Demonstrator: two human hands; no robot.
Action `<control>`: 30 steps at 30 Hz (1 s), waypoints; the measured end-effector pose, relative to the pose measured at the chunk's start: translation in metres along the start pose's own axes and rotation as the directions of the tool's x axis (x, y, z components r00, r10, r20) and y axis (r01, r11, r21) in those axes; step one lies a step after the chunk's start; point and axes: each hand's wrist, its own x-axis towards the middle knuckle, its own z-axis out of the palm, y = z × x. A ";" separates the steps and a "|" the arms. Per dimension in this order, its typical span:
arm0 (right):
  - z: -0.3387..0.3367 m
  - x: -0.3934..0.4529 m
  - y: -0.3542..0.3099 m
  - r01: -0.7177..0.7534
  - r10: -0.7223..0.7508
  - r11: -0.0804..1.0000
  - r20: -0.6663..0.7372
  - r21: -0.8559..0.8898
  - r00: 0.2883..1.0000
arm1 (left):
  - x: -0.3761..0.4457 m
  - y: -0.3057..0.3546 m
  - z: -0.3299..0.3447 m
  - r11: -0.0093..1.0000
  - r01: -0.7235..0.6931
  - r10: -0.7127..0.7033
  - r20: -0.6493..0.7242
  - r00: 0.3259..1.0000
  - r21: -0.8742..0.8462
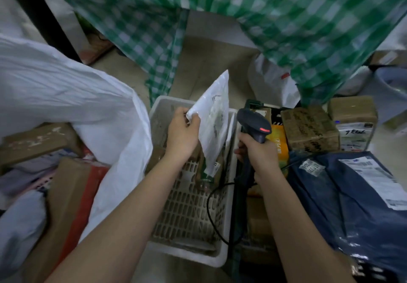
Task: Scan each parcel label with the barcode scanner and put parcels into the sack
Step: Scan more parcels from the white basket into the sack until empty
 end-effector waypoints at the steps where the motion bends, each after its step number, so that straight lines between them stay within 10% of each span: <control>1: 0.001 -0.009 -0.003 0.010 -0.010 1.000 -0.013 0.017 1.000 | -0.008 0.010 -0.010 0.999 -0.002 0.002 0.000 1.000 -0.043; 15: 0.027 -0.154 -0.062 0.306 -0.309 0.949 0.028 0.080 0.951 | -0.128 0.089 -0.202 0.964 -0.112 0.082 -0.132 0.988 -0.242; 30: 0.097 -0.204 -0.059 0.292 -0.249 0.950 0.303 -0.108 0.920 | -0.151 0.070 -0.281 0.977 -0.047 0.007 -0.190 0.982 -0.210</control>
